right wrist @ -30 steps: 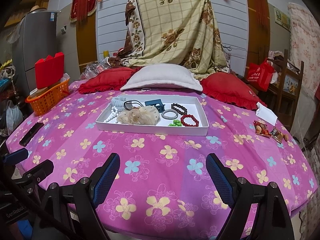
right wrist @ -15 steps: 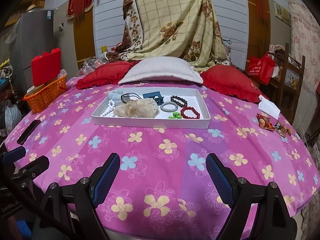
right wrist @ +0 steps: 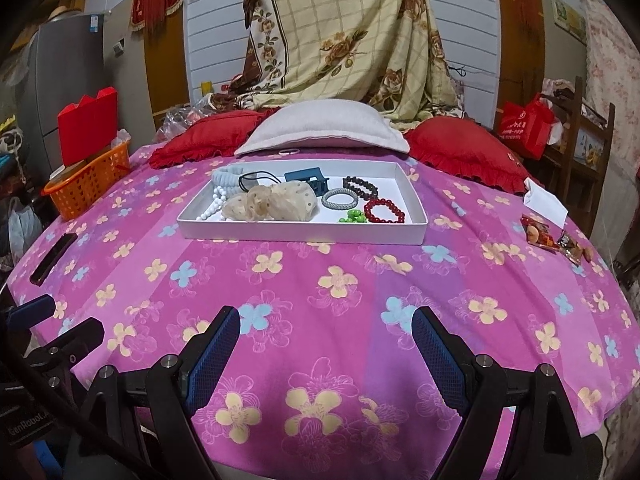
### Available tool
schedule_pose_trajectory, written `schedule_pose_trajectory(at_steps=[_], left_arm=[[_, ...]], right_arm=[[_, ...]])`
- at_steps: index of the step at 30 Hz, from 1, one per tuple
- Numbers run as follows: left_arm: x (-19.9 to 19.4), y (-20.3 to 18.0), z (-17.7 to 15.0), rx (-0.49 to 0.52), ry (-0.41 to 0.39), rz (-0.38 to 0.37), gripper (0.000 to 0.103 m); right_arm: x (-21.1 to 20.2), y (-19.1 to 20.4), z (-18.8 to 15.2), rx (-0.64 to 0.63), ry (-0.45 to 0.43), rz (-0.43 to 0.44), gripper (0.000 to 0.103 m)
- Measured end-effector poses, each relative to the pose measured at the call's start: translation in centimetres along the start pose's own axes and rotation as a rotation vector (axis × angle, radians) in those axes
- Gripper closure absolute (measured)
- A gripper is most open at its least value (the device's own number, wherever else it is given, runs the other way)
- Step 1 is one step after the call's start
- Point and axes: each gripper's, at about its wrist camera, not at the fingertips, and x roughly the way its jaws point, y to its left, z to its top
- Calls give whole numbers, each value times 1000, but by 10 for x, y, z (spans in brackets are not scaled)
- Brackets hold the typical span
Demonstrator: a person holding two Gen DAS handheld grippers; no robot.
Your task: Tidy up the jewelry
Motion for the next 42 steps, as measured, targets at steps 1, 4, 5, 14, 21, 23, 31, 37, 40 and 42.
schedule_pose_trajectory(at_steps=[1,4,5,14,21,23,31,37,40,42], left_arm=[[2,0,0,0,5,-2,25],[5,-2,0,4,15,-2,25],[6,-2,0,4,18,-2,25],[15,-1,-1,-3,43,-15,25],[21,-2,2,6,44,-3,25],[23,-3,4,12,43,0,25],[32,-5,25,43,6,14,25],[43,-6,37,44,10,7,25],[48,-6,38,42,22,2,25],[53,-4,37,34,38,-4,25]], right_arm=[[1,0,0,2,3,0,17],[5,-2,-1,6,12,1,17],[6,-2,-2,8,14,1,17],[13,-1,-5,4,28,2,17],[16,0,-3,-11,20,-1,17],[18,-1,0,-17,14,-2,17],[22,-5,18,-23,-22,-7,17],[29,-5,20,-33,-14,-3,17],[34,-7,17,-32,1,-2,17],[38,-8,16,-25,11,0,17]])
